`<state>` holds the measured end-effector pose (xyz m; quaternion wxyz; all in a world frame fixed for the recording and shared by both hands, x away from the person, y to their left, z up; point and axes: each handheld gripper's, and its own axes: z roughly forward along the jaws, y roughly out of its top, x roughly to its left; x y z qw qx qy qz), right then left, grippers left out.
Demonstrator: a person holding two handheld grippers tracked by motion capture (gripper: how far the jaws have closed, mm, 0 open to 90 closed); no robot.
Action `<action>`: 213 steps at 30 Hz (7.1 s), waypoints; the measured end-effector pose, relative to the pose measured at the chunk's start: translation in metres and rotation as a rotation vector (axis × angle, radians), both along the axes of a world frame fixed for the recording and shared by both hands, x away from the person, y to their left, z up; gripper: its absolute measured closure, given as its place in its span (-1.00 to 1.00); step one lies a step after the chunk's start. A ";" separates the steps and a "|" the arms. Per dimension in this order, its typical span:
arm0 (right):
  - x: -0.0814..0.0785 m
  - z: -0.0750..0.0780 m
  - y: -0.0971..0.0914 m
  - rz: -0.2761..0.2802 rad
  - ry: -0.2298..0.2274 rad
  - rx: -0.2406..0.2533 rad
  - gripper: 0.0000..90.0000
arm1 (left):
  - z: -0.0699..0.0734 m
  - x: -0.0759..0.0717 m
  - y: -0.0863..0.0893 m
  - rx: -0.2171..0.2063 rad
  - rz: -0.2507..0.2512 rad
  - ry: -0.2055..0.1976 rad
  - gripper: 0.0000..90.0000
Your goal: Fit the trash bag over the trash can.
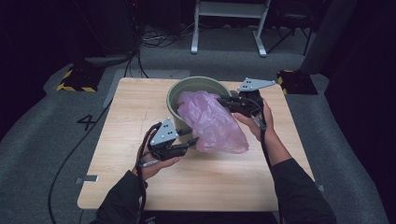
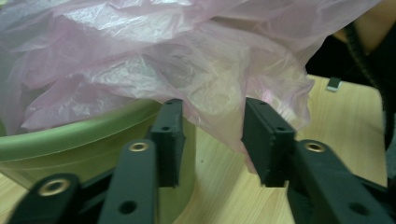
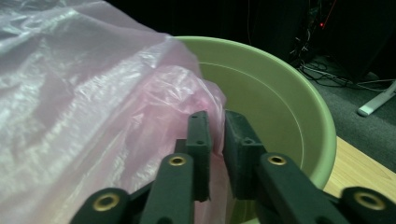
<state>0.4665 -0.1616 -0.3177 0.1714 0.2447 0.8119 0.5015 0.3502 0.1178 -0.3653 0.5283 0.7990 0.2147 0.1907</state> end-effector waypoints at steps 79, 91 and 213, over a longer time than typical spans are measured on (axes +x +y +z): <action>-0.075 0.013 -0.023 0.153 -0.183 0.019 1.00 | 0.039 -0.002 0.012 -0.043 0.261 -0.119 0.76; -0.062 0.006 -0.020 0.100 -0.145 0.044 1.00 | 0.034 -0.024 -0.010 -0.042 0.083 -0.067 -0.31; 0.016 -0.036 -0.054 -0.223 0.000 -0.069 1.00 | -0.018 0.079 0.083 -0.122 0.246 0.146 0.99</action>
